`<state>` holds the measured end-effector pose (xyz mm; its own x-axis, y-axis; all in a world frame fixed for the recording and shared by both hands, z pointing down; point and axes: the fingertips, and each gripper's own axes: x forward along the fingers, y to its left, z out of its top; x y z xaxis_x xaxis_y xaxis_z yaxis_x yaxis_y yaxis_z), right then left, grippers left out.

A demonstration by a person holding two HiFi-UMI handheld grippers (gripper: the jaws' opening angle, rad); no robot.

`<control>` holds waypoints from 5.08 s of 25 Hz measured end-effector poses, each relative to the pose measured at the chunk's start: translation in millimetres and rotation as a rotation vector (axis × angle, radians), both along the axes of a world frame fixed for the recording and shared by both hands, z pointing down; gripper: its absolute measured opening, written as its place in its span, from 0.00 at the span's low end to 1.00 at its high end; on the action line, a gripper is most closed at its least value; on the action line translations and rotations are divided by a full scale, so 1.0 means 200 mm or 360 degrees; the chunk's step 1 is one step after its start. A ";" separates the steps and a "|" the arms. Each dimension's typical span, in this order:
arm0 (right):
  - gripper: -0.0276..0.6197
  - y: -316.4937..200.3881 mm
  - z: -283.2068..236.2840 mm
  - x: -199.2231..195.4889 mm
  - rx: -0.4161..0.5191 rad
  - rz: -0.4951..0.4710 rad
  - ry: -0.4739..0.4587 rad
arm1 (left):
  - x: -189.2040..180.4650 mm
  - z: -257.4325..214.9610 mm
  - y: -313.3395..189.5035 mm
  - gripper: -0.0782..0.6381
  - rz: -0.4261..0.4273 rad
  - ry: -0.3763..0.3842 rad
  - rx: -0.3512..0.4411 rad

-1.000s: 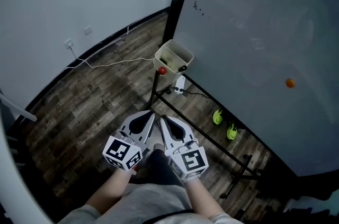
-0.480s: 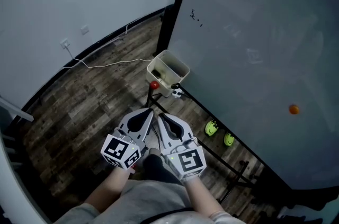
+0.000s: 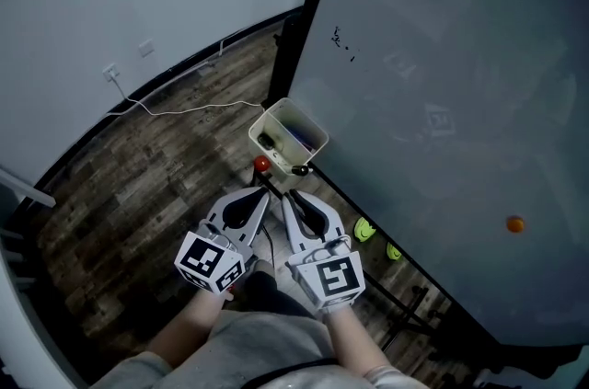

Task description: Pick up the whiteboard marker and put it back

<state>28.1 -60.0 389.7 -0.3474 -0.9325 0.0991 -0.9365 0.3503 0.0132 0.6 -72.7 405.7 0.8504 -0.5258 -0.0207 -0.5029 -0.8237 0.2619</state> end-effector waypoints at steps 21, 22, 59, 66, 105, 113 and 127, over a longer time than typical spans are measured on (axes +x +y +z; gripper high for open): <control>0.21 -0.18 -0.08 0.09 0.0061 -0.0077 0.0007 | 0.08 -0.02 -0.15 0.12 -0.0062 -0.0053 0.0034; 0.21 -0.18 -0.08 0.09 0.0055 -0.0076 0.0011 | 0.08 -0.03 -0.15 0.12 -0.0065 -0.0053 0.0034; 0.16 -0.25 -0.12 0.15 0.0055 -0.0260 -0.0002 | 0.08 -0.07 -0.23 0.12 -0.0226 -0.0079 0.0044; 0.16 -0.27 -0.16 0.14 0.0046 -0.0274 0.0008 | 0.05 -0.09 -0.27 0.12 -0.0212 -0.0091 0.0045; 0.16 -0.31 -0.40 0.15 -0.0019 -0.0310 -0.0091 | 0.02 -0.20 -0.41 0.12 -0.0141 -0.0091 0.0092; 0.16 -0.31 -0.45 0.14 -0.0012 -0.0308 -0.0086 | 0.02 -0.21 -0.43 0.12 -0.0149 -0.0091 0.0095; 0.16 -0.31 -0.54 0.12 0.0047 -0.0309 -0.0078 | 0.03 -0.24 -0.44 0.12 -0.0117 -0.0071 0.0114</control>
